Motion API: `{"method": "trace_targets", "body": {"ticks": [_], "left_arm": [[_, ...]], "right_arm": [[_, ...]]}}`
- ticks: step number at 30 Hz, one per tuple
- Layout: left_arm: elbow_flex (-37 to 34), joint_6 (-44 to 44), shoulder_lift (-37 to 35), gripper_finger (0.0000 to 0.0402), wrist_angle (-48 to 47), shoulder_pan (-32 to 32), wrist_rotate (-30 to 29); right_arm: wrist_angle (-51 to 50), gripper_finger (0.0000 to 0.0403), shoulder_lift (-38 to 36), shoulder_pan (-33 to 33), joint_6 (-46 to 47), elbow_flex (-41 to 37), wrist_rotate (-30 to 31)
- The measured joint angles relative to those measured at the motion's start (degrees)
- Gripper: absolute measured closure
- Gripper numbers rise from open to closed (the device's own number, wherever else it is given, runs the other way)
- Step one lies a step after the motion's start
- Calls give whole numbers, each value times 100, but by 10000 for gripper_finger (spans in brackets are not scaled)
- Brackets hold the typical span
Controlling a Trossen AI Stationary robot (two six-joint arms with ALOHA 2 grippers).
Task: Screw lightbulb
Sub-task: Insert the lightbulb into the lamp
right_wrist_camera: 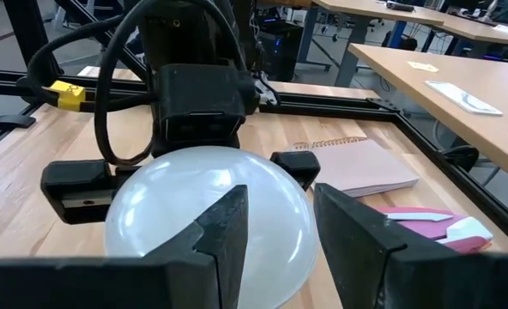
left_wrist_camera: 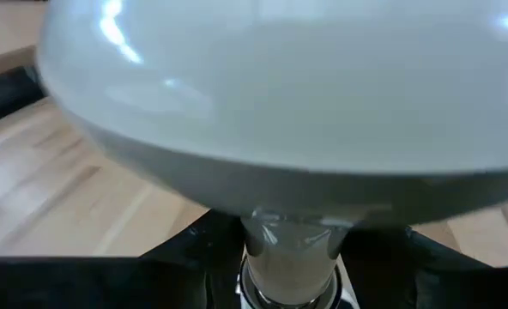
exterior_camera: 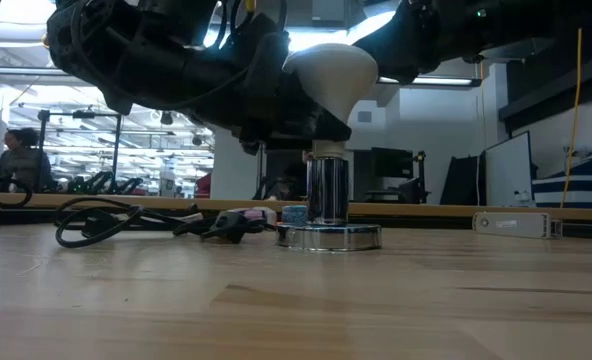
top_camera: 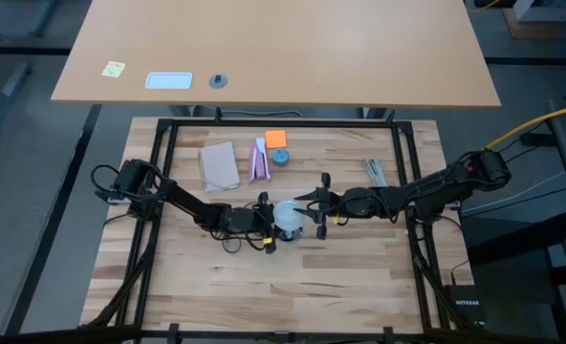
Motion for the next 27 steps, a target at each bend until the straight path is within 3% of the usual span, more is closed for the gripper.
{"method": "trace_targets", "body": {"ticks": [14, 27], "left_arm": [[-11, -20, -9, 235, -100, -46, -120], [-355, -95, -547, 235, -625, -105, -313]], "right_arm": [[33, 260, 4, 0, -2, -4, 2], [-50, 260, 11, 0, -15, -15, 5]]}}
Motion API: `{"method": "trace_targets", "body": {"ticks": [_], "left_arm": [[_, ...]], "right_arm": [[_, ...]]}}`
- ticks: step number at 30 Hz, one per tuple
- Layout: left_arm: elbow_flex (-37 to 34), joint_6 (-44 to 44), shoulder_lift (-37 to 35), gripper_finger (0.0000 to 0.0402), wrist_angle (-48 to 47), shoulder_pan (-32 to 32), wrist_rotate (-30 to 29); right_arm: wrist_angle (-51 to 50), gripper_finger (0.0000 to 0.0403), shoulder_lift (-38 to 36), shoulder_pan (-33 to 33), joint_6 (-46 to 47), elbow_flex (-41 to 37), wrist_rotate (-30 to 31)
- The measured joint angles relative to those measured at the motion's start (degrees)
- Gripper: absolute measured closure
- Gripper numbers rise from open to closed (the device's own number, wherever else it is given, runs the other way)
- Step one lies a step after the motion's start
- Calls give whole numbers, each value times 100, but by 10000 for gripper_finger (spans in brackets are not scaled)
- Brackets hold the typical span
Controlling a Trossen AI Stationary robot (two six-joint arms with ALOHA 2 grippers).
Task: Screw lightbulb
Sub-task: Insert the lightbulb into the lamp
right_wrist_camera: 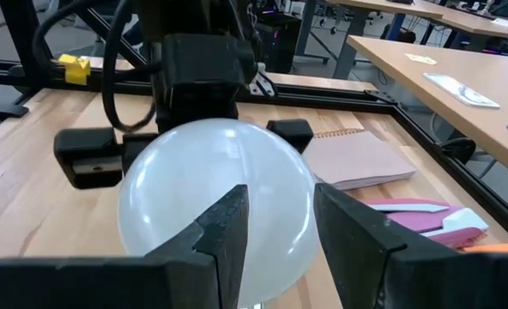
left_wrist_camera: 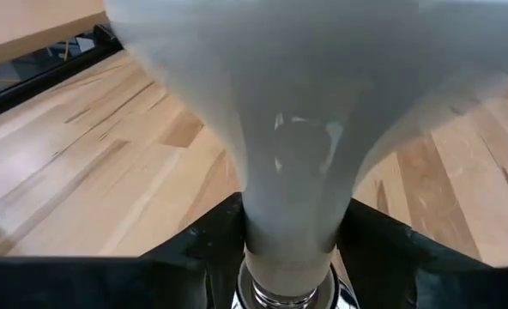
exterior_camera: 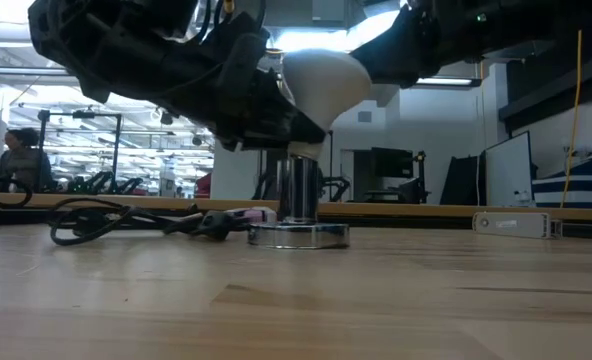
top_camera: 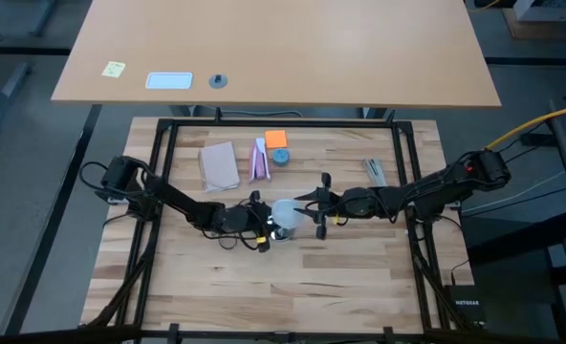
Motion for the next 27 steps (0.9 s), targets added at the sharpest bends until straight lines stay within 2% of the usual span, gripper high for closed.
{"method": "trace_targets", "body": {"ticks": [21, 27], "left_arm": [[0, -197, 2, 235, 101, 123, 36], [0, -197, 38, 235, 99, 127, 34]], "right_arm": [[152, 260, 4, -4, 55, 2, 152], [649, 260, 397, -2, 64, 117, 63]]}}
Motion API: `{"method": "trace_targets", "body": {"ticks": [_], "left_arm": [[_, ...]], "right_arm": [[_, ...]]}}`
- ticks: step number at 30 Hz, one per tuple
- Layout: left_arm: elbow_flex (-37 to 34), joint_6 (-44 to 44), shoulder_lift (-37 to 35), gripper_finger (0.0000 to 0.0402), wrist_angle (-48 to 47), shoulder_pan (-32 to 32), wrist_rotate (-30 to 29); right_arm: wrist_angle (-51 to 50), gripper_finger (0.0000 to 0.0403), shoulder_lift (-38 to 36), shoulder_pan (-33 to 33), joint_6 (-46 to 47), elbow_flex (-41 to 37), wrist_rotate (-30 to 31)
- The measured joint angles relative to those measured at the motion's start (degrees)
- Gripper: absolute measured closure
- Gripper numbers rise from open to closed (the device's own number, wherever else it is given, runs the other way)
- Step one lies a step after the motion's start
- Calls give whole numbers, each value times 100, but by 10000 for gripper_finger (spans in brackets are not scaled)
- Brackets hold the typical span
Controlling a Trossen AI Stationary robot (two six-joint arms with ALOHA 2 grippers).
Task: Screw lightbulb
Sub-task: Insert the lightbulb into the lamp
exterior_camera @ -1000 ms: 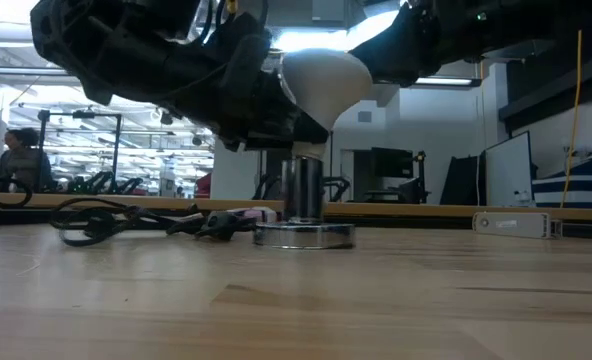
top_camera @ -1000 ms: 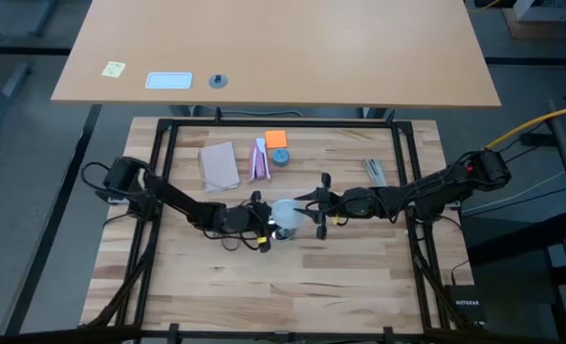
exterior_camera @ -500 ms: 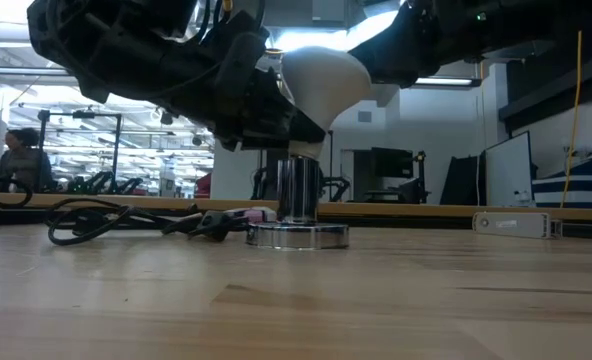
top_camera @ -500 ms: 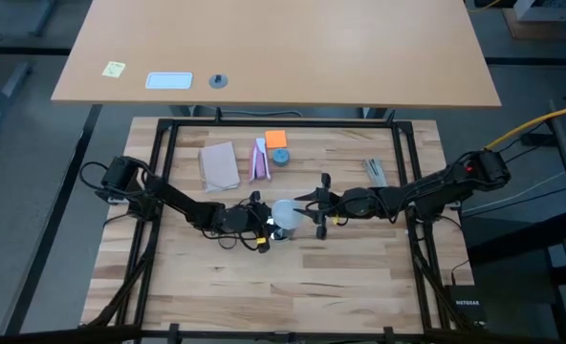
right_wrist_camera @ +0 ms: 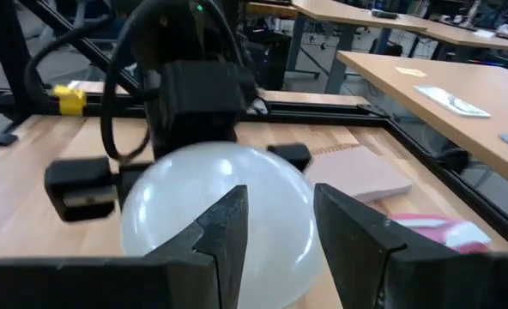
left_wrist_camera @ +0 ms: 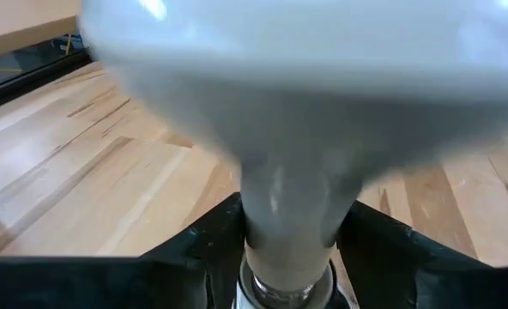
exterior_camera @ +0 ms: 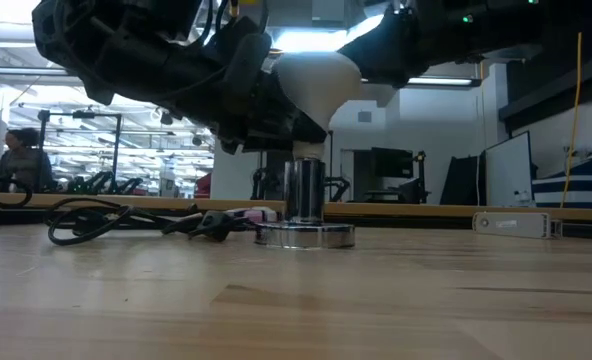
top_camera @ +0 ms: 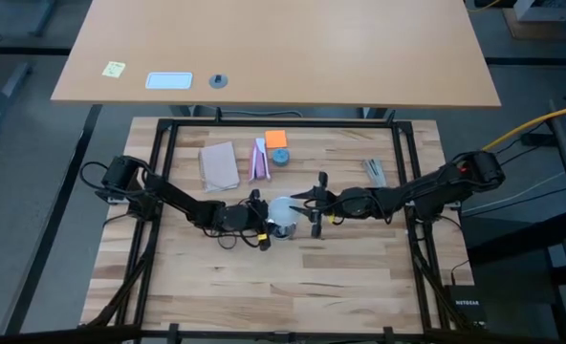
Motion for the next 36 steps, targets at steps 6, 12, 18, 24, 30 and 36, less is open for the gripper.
{"method": "trace_targets", "body": {"ticks": [6, 12, 18, 24, 30, 36], "left_arm": [[9, -4, 228, 235, 84, -82, -27], [7, 99, 222, 236, 103, -116, -84], [7, 182, 220, 236, 114, -135, -121], [7, 266, 188, 236, 92, -207, -308], [-130, 130, 30, 235, 163, -322, -696], [-589, -195, -23, 235, 837, -451, -739]], "right_arm": [[22, 260, 374, 0, 8, 333, -183], [-78, 260, 342, 0, 0, 329, -210], [-208, 260, 342, 0, 2, 330, -155], [-214, 260, 344, -2, 0, 325, -1], [-209, 260, 350, -4, -3, 323, 2], [-215, 260, 353, -3, -7, 316, -5]]}}
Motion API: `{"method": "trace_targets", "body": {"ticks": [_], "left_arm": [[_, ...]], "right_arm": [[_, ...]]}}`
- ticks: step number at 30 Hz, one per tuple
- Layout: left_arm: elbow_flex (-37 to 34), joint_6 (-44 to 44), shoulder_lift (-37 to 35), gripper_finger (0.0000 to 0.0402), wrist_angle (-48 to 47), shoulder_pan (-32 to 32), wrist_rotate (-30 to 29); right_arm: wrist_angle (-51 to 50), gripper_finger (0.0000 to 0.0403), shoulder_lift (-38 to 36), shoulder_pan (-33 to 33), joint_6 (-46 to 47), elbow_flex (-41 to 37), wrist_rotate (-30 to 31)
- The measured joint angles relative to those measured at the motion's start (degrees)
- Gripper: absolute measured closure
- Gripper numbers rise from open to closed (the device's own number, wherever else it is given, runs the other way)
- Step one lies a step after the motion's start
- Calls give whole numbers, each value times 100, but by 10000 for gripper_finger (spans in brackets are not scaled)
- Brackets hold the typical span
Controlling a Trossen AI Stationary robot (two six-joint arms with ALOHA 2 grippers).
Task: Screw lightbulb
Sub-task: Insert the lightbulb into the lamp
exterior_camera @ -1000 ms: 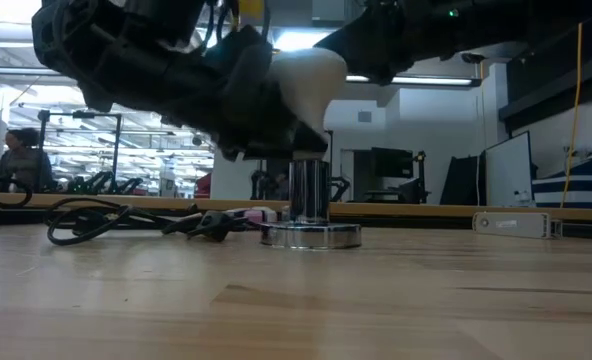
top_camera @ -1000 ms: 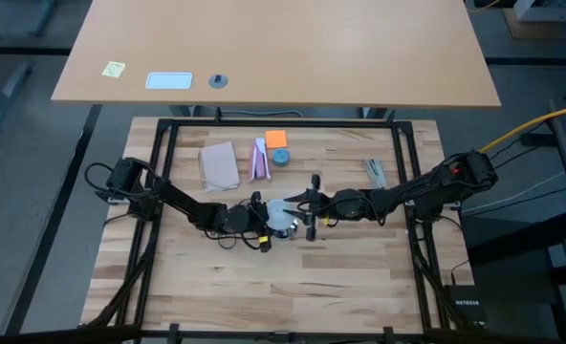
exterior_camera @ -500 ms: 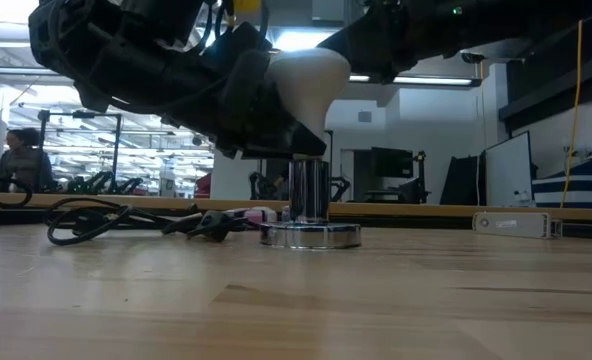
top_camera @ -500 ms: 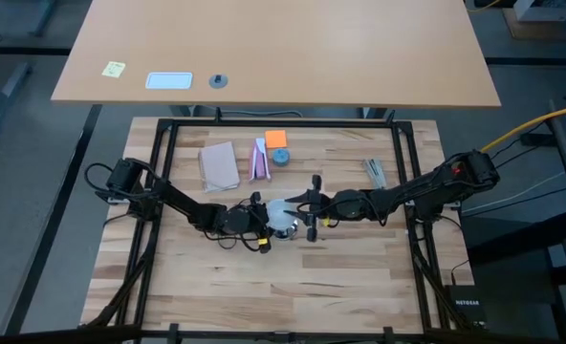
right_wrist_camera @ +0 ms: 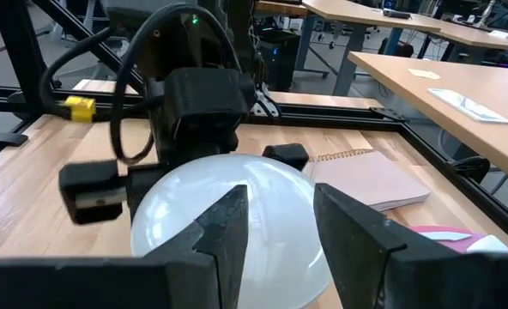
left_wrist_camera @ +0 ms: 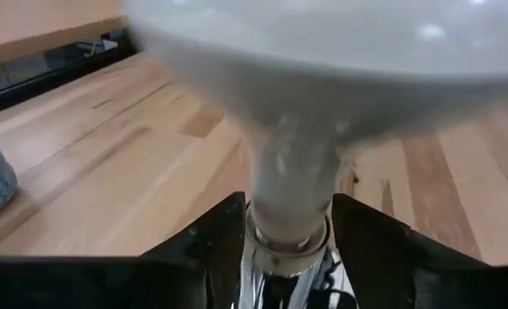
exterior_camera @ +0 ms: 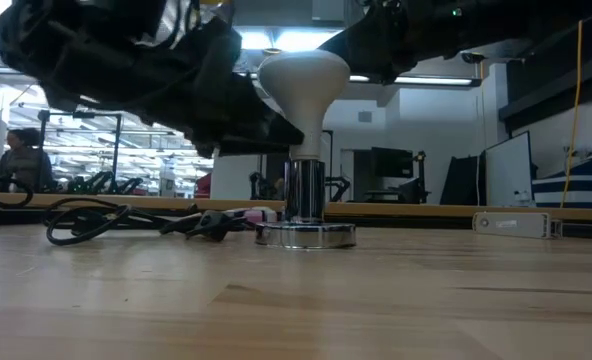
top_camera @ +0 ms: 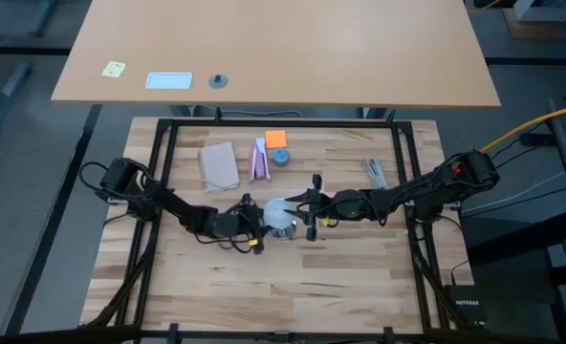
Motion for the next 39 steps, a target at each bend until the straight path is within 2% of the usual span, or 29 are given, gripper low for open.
{"method": "trace_targets", "body": {"ticks": [6, 11, 24, 39], "left_arm": [[-523, -57, 0, 235, 1261, -69, -9], [-783, -336, 119, 235, 1764, -71, -11], [-381, 53, 1388, 235, 3492, -55, 53], [-75, 473, 1567, 235, 3412, 213, 431]], "right_arm": [[8, 260, 0, 1, 0, 0, -7], [39, 260, 0, 1, -2, -2, -9], [137, 260, 4, 1, -9, -9, -39], [-40, 260, 0, 5, 151, -7, -53]]}}
